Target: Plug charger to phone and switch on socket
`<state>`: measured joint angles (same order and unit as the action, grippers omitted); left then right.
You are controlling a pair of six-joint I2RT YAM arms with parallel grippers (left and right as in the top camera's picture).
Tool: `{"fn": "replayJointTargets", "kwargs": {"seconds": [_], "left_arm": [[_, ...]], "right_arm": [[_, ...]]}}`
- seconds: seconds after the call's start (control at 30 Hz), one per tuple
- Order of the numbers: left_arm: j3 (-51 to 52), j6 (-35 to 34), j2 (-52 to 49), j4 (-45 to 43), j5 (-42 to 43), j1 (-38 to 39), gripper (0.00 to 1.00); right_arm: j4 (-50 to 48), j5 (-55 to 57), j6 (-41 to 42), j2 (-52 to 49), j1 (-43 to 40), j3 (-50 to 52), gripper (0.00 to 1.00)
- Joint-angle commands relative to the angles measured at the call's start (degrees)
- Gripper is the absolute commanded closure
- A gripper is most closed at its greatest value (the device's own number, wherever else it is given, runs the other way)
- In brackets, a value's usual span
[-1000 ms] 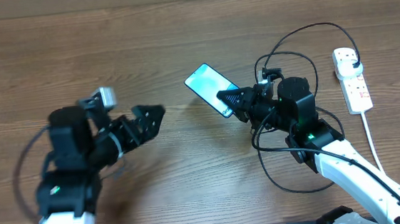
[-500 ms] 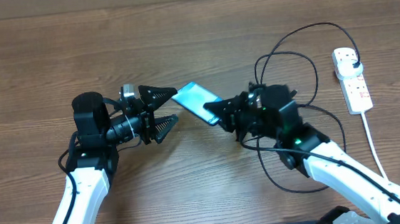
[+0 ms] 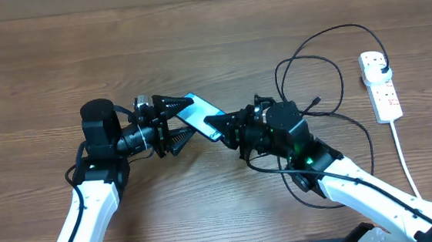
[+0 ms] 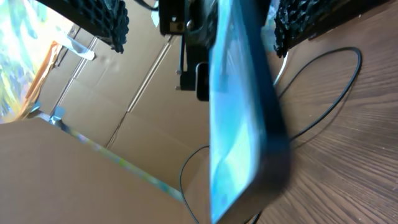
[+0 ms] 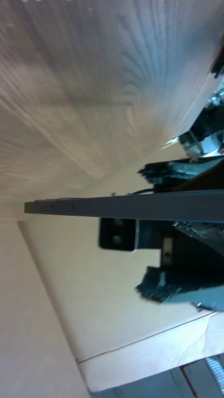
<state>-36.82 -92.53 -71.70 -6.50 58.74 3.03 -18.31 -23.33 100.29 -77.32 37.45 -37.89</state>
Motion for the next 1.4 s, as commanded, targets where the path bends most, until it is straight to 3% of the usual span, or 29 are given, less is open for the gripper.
{"fn": "replayJointTargets", "kwargs": {"seconds": [0.0,0.1,0.37,0.63,0.87,1.27,1.37], "left_arm": [[0.3,-1.5,-0.2,-0.2,0.5,0.4,0.24],[0.3,-2.3,-0.2,-0.2,0.5,0.4,0.27],[0.3,-2.4,-0.2,-0.2,-1.6,0.4,0.53],[0.3,-4.1,-0.2,-0.2,-3.9,0.4,0.63],[0.3,-4.4,-0.2,-0.2,-4.3,0.4,0.84],[0.3,-6.6,-0.2,-2.7,-3.9,2.6,0.87],[0.3,-6.4,-0.2,-3.2,-3.9,2.8,0.95]], "right_arm": [[-1.2,0.2,0.2,0.6,1.7,-0.6,0.96],[-1.2,0.2,-1.8,0.6,2.3,-0.6,0.96],[-1.6,-1.2,-3.3,0.6,2.3,-0.6,0.96],[-4.6,-2.1,-3.2,0.6,2.4,-0.6,0.96],[-4.6,-2.2,-2.8,0.6,2.4,-0.6,0.96],[-4.5,-0.3,-2.8,0.6,2.4,-0.6,0.96],[-3.5,-0.3,-2.9,0.6,2.4,-0.6,0.87]]}}
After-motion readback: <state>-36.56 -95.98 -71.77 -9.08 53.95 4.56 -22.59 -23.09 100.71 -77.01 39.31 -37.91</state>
